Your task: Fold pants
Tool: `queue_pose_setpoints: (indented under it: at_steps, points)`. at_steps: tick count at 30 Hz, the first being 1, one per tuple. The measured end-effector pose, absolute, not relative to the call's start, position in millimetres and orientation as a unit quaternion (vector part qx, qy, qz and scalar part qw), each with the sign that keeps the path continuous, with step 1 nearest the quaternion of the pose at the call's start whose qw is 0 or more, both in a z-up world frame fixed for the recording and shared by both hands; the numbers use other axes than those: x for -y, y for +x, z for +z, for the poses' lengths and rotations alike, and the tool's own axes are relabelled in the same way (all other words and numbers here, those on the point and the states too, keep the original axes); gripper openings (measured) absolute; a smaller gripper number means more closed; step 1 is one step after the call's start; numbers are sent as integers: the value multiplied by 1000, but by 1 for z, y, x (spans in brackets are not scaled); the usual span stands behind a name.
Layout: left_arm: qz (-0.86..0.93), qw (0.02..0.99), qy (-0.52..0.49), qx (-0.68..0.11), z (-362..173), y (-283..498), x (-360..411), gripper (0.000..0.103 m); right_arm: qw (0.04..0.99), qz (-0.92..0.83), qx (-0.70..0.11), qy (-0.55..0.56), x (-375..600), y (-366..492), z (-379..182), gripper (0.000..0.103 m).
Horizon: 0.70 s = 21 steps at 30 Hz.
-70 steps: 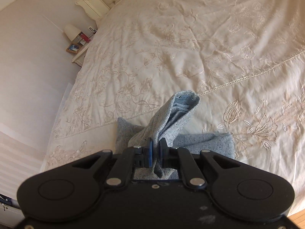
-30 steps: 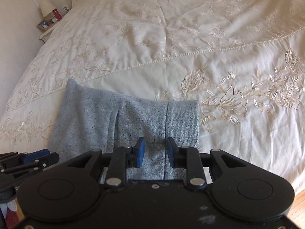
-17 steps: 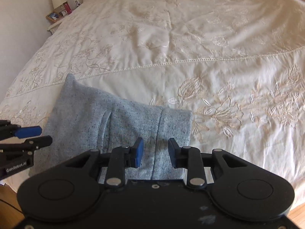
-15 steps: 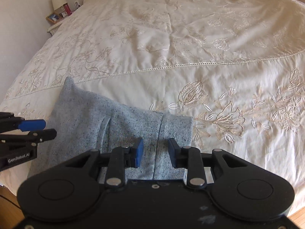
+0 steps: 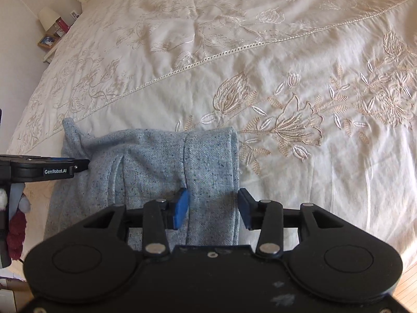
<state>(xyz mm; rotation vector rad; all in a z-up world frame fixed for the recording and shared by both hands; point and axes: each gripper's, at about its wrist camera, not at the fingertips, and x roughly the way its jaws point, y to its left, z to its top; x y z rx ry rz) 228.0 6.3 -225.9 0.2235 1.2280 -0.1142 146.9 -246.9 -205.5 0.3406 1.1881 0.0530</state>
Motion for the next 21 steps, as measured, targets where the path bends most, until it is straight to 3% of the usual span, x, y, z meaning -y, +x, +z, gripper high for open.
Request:
queue_pose_setpoints:
  at_steps: [11, 16, 21]
  points:
    - [-64, 824, 55, -561, -193, 193, -49, 42, 823, 32, -527, 210, 273, 117, -195, 45]
    - [-74, 809, 14, -582, -206, 171, -82, 43, 820, 60, -523, 224, 276, 120, -201, 46]
    - [-83, 800, 8, -594, -222, 166, -93, 52, 796, 70, -558, 223, 279, 130, -228, 48]
